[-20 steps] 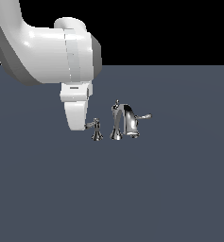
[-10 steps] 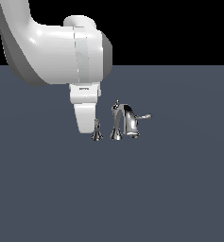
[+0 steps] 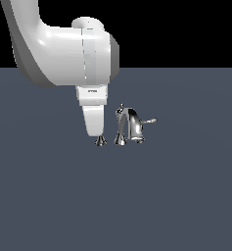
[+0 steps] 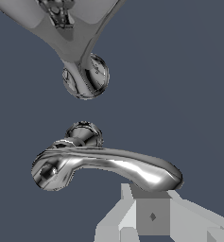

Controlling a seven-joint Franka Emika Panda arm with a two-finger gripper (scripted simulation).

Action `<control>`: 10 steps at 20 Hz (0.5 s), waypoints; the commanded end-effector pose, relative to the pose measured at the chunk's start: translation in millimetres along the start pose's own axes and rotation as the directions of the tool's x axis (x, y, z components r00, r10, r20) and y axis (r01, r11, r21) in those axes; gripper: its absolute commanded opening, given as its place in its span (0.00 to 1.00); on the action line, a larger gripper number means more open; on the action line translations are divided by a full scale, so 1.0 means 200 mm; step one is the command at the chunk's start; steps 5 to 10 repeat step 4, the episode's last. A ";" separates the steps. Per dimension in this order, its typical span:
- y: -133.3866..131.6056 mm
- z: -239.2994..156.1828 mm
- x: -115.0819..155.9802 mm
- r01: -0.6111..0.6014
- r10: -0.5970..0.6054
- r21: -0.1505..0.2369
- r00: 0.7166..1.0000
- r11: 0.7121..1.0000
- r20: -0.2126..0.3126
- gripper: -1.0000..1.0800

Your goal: Turn on the faucet by rotating a designated handle.

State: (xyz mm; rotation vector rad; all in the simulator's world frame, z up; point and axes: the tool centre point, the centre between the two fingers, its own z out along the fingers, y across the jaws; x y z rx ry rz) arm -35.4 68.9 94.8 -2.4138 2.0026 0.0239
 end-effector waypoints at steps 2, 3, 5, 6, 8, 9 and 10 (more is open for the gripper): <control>-0.02 -0.01 0.30 -0.073 0.073 0.007 0.997 0.997 -0.014 0.00; -0.03 -0.01 0.33 -0.076 0.076 0.007 0.997 0.997 -0.014 0.00; -0.03 -0.01 0.33 -0.076 0.076 0.007 0.997 0.997 -0.014 0.00; -0.03 -0.01 0.33 -0.076 0.076 0.007 0.997 0.997 -0.014 0.00; -0.03 -0.01 0.33 -0.076 0.076 0.007 0.997 0.997 -0.014 0.00; -0.03 -0.01 0.33 -0.076 0.076 0.007 0.997 0.997 -0.014 0.00; -0.03 -0.01 0.33 -0.076 0.076 0.007 0.997 0.997 -0.014 0.00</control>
